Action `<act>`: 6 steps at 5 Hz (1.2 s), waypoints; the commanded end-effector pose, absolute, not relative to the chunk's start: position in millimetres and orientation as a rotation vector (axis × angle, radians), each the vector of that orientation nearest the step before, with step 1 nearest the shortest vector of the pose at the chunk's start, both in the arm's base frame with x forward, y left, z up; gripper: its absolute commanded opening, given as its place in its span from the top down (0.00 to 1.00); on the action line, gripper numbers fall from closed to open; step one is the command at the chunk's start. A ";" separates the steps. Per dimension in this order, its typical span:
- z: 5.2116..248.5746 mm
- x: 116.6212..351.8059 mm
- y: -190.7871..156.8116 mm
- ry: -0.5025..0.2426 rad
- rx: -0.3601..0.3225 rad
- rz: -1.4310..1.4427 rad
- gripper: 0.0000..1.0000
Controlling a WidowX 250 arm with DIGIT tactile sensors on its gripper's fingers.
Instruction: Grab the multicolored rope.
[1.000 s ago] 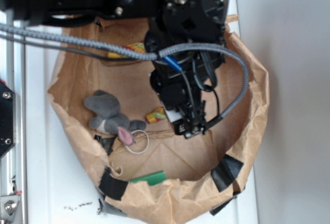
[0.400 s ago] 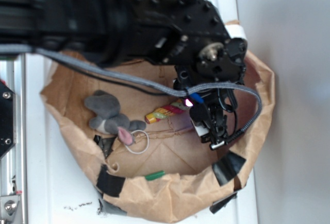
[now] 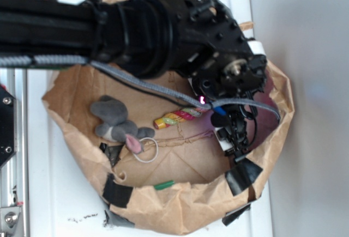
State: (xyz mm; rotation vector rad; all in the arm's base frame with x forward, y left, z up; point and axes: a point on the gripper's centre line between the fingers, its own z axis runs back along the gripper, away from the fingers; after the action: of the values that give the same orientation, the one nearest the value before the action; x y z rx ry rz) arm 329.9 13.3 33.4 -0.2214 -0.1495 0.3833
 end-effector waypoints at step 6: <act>45.6 308.3 40.2 -0.185 -0.144 0.512 0.00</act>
State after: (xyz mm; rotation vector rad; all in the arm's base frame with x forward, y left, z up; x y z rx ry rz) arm 303.4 34.1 28.3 -0.1415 -0.1243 0.5049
